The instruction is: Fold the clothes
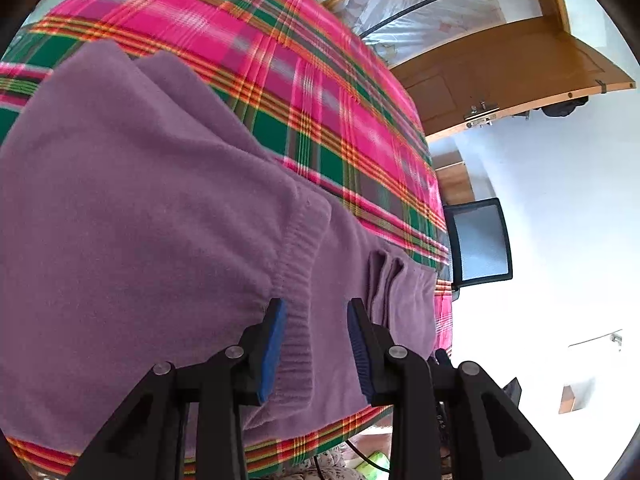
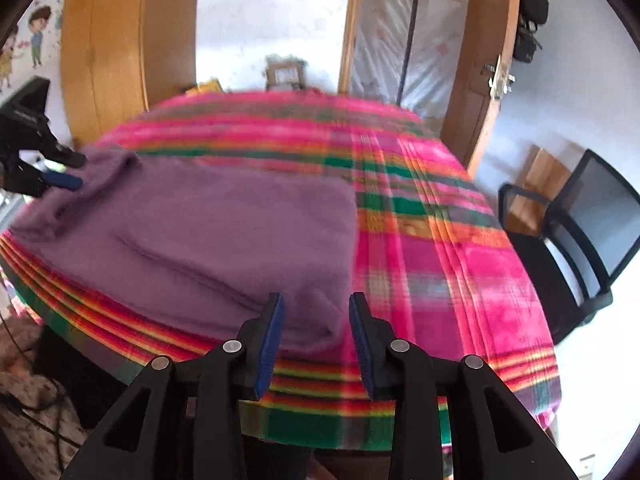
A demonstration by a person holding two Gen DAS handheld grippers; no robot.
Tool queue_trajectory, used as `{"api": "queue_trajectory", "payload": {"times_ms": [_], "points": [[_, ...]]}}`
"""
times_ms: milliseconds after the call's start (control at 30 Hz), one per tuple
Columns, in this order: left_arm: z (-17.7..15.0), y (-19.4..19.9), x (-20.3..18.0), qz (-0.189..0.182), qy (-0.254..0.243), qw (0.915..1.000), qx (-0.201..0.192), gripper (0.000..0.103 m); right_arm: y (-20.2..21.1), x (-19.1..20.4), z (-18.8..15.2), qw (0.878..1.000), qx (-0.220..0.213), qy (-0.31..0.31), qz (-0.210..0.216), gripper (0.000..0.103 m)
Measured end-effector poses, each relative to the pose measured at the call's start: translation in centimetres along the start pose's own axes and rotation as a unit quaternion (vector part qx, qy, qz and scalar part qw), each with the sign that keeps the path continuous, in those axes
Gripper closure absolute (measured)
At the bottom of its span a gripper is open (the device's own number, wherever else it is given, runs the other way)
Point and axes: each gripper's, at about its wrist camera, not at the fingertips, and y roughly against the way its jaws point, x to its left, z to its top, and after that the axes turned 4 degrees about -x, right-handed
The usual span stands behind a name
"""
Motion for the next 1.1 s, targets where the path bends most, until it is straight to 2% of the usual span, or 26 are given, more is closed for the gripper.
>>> {"api": "queue_trajectory", "payload": {"times_ms": [133,200,267,367,467,600,633,733,900,1000,1100], "points": [[0.1,2.0,0.7,0.002,0.004,0.9997,-0.024,0.071,0.9,2.6,1.7,0.998,-0.045,0.016,0.044,0.068],[0.0,2.8,1.6,0.002,0.015,0.9994,-0.031,0.071,0.0,4.3,2.6,0.997,-0.048,0.032,0.056,0.068],[-0.2,3.6,2.6,0.002,0.027,0.9989,-0.037,0.071,-1.2,5.2,2.8,0.996,-0.042,0.034,0.073,0.068],[-0.6,4.7,4.5,0.011,0.041,0.9982,-0.043,0.071,-3.3,6.3,2.2,0.996,-0.001,0.032,0.081,0.068],[-0.7,6.3,6.5,0.018,0.061,0.996,-0.062,0.071,-3.7,7.2,2.0,0.997,0.015,0.05,0.06,0.068],[-0.5,8.6,8.2,0.024,0.077,0.9924,-0.093,0.071,-2.3,8.7,3.7,0.996,-0.02,0.045,0.068,0.068],[-0.5,9.2,8.7,0.027,0.079,0.9917,-0.098,0.071,-2.0,9.7,4.3,0.995,-0.031,0.054,0.082,0.068],[-0.6,10.5,9.9,0.037,0.087,0.9894,-0.11,0.071,-1.4,13.3,5.6,0.985,-0.055,0.085,0.138,0.068],[-1.1,11.6,12.4,0.05,0.113,0.986,-0.112,0.071,-1.5,20.5,7.1,0.961,-0.078,0.145,0.224,0.068],[-1.5,11.6,13.2,0.043,0.124,0.9859,-0.104,0.071,-2.0,24.7,7.5,0.941,-0.075,0.174,0.279,0.068],[-2.0,12.2,14.3,0.039,0.134,0.9844,-0.107,0.071,-2.6,28.3,7.3,0.927,-0.069,0.204,0.306,0.068]]}}
